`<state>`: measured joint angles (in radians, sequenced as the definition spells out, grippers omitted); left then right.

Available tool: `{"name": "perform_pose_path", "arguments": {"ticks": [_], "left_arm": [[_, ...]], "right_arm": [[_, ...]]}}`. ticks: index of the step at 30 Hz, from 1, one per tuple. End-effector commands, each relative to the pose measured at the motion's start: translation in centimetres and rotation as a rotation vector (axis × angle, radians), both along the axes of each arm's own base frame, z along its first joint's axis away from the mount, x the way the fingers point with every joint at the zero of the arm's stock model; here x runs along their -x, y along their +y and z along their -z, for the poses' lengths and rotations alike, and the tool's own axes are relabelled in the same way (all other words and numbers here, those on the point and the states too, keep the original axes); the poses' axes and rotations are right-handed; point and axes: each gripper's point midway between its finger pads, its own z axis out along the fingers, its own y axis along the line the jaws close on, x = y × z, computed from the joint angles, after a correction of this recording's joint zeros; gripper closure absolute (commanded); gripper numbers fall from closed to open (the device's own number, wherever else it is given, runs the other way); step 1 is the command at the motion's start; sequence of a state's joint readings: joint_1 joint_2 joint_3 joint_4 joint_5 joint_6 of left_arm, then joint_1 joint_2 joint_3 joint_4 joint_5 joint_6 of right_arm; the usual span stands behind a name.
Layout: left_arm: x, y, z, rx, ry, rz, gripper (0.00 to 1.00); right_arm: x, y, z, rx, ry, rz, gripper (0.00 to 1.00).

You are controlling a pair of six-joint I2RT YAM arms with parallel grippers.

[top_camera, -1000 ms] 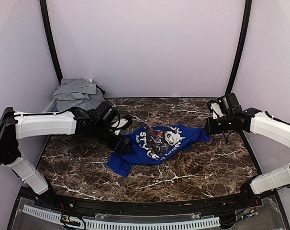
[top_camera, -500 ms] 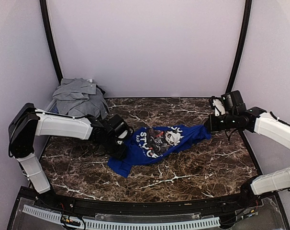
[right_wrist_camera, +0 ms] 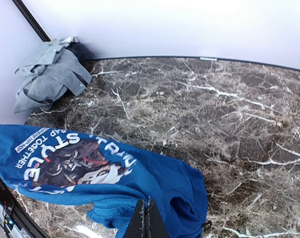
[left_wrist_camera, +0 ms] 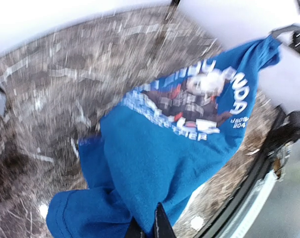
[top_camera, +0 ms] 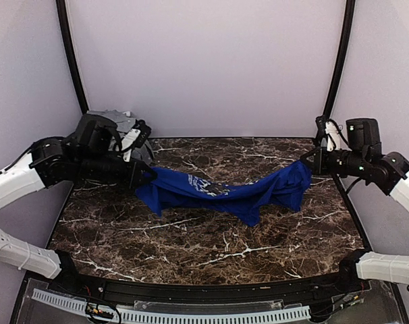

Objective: Fold and stack the mixed laundry pile
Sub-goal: Pick up the crumpled T-shirt from the center of the board, then flatten out the crumpled T-shirt at the center of the board.

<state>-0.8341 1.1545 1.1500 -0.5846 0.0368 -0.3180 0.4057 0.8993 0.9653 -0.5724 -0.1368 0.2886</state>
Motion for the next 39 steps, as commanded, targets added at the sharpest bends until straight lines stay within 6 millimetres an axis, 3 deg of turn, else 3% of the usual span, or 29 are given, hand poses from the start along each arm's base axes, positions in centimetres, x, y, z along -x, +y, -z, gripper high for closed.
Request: {"name": "perform_pose_path", "arguments": {"ticks": [1, 4, 8, 11, 15, 16, 17, 18, 19, 20, 21, 22, 23, 26, 32, 35, 39], "left_arm": [[2.2, 1.3, -4.3, 0.047, -0.053, 0.061, 1.00], [1.0, 1.7, -5.5, 0.024, -0.094, 0.023, 1.00], [-3.1, 1.9, -4.0, -0.003, -0.032, -0.079, 1.00], [-7.3, 3.0, -0.7, -0.039, 0.045, -0.178, 1.00], [-10.9, 3.5, 4.1, -0.126, 0.110, -0.249, 1.00], [-11.6, 3.5, 5.7, -0.154, 0.137, -0.258, 0.96], [-12.1, 3.6, 6.2, -0.172, 0.140, -0.280, 0.85], [-12.6, 3.8, 7.6, -0.203, 0.163, -0.296, 0.79], [-12.9, 4.1, 7.9, -0.219, 0.167, -0.316, 0.62], [-13.1, 4.2, 8.4, -0.232, 0.176, -0.325, 0.54], [-13.2, 4.4, 8.5, -0.235, 0.173, -0.337, 0.43], [-13.1, 4.6, 8.1, -0.226, 0.163, -0.342, 0.39], [-13.1, 4.7, 8.1, -0.220, 0.154, -0.347, 0.34], [-12.8, 5.3, 6.9, -0.185, 0.126, -0.359, 0.30], [-10.8, 5.1, 7.4, -0.143, 0.172, -0.316, 0.29], [-9.9, 5.2, 8.1, -0.126, 0.191, -0.303, 0.29], [-9.3, 5.2, 9.0, -0.121, 0.218, -0.301, 0.29]], "right_arm": [[1.2, -0.4, -4.2, -0.044, -0.082, -0.007, 1.00], [0.0, -1.1, -4.3, -0.003, -0.089, 0.045, 1.00], [-3.7, -1.7, -2.4, 0.047, -0.046, 0.122, 1.00], [-6.5, -1.8, 0.7, 0.044, 0.023, 0.145, 1.00], [-9.0, -2.0, 5.5, 0.042, 0.131, 0.162, 1.00], [-9.4, -1.8, 6.3, 0.038, 0.160, 0.153, 0.87], [-9.6, -1.6, 6.9, 0.037, 0.182, 0.143, 0.74], [-9.7, -1.5, 7.1, 0.035, 0.191, 0.133, 0.55], [-9.5, -1.3, 7.1, 0.032, 0.195, 0.125, 0.38], [-9.3, -1.5, 7.0, 0.035, 0.195, 0.126, 0.27], [-8.9, -1.7, 6.6, 0.038, 0.186, 0.128, 0.21], [-8.3, -1.7, 6.3, 0.036, 0.183, 0.117, 0.19], [-7.6, -1.4, 6.2, 0.022, 0.186, 0.095, 0.19], [-4.9, 0.6, 6.8, -0.066, 0.229, -0.022, 0.23], [-0.2, 1.8, 11.3, -0.107, 0.390, -0.067, 0.35], [0.6, 1.4, 13.0, -0.110, 0.417, -0.043, 0.36], [0.1, 1.6, 14.7, -0.111, 0.455, -0.025, 0.42]]}}
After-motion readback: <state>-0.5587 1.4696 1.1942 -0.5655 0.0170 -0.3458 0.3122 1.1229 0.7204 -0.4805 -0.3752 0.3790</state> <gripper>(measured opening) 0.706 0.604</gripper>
